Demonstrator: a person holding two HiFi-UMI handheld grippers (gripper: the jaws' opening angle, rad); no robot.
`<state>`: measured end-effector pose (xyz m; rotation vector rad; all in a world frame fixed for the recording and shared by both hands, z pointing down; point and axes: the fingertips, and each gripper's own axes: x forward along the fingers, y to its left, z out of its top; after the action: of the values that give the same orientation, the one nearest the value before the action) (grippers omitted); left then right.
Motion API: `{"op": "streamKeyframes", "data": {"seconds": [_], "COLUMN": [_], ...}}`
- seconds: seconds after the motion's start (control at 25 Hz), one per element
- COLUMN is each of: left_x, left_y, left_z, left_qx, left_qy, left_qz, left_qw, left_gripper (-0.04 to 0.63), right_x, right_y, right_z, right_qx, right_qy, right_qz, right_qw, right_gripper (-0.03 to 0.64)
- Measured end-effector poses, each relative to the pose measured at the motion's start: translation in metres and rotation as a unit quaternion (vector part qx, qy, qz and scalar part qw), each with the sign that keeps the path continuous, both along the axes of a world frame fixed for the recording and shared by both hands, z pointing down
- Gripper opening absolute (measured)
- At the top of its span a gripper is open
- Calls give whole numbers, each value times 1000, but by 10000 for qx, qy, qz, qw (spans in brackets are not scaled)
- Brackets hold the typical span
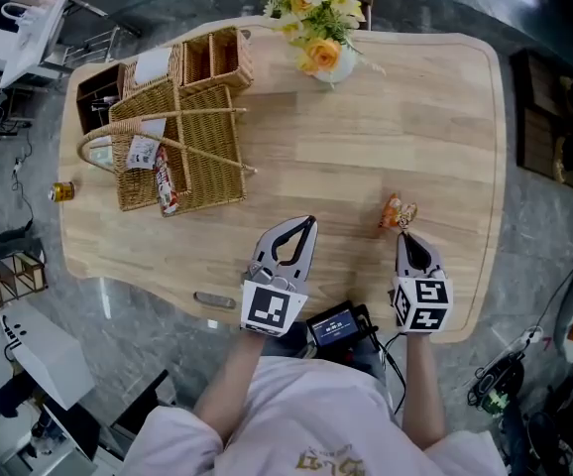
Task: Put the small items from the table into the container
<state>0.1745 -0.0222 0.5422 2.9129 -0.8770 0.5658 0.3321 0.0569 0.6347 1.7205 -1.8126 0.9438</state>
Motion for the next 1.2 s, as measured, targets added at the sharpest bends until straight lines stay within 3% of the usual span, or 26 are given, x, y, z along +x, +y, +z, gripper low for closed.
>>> {"op": "streamKeyframes", "data": {"seconds": [0.24,0.88,1.2], "left_x": [-8,-52,-99], "left_y": [2,0,-20], "left_z": [-31,-105,-129], "left_qx": [-37,458,677], "left_qy": [138,442,651], "left_qz": [-410,-480,-508], "left_qw": [9991,9968,9943], "left_gripper": [3,3,3], "right_x": [-9,-45,-107], "right_y": [-1,-22,-38], "right_z": [-25,-103,-130], "right_qx": [306,835,1015], "right_qy": [-113,374,371], "right_qz": [-7,-313,-394], "right_qw": [9995,9953,9934], "right_gripper": [17,18,17]}}
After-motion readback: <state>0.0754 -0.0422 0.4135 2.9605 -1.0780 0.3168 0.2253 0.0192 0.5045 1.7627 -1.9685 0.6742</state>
